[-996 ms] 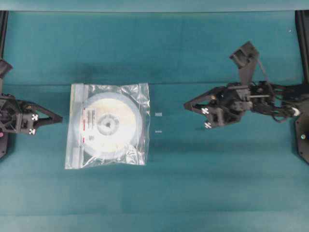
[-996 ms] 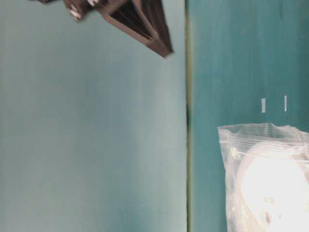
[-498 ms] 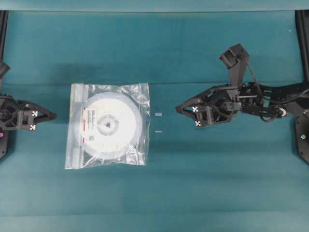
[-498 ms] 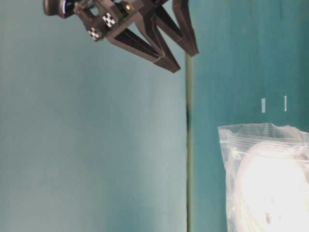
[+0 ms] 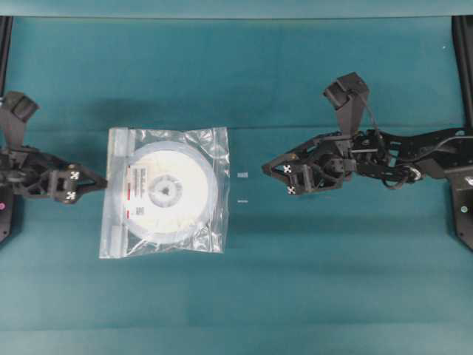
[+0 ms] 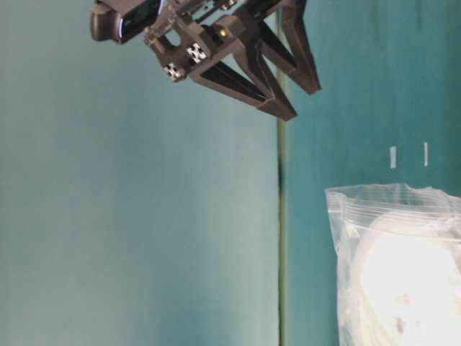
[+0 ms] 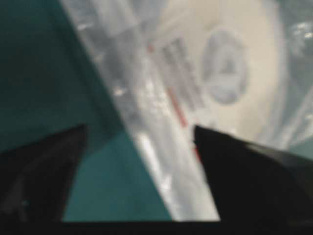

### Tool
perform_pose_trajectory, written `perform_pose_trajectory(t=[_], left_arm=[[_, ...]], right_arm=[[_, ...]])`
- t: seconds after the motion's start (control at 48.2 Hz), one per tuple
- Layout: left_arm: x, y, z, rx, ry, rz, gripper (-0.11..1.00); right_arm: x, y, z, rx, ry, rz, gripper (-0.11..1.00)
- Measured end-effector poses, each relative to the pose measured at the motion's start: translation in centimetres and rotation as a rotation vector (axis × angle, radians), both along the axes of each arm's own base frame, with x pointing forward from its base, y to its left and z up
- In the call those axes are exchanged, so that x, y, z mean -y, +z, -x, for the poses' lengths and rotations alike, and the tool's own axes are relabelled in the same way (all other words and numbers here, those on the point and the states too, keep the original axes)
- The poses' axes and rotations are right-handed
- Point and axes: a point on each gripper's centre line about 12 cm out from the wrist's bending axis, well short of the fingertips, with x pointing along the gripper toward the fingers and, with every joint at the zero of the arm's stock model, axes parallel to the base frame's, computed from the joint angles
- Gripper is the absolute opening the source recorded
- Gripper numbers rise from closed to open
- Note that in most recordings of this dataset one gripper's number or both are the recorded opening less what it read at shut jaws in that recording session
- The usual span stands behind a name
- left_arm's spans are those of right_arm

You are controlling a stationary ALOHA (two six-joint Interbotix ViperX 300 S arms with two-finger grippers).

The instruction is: Take out the reel from the clear zip bag.

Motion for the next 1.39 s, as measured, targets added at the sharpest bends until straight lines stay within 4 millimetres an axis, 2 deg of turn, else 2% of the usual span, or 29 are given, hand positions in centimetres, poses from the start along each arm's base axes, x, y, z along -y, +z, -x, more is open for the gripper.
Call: perform_pose_trajectory(t=[0.353,0.768,1.038,1.391], left_arm=[[-0.3,-0.8,-1.4,-0.001,-0.001,0.002,0.84],[-0.3,-1.2,-1.7,-0.005,0.0,0.007,0.83],[-0.4,-1.3,-2.0,-0.012,0.005,0.012,0.75],[-0.6,-1.3,-2.9,-0.012,0.003,0.011,0.74]], right_arm=[[0.0,-0.1,-0.1,0.0,-0.002,0.0,0.78],[-0.1,0.0,-0.2,0.008,-0.002,0.001,0.78],[-0.1,0.1,-0.2,0.019,-0.005,0.005,0.78],[-0.2,0.1,-0.3,0.019,-0.001,0.005,0.78]])
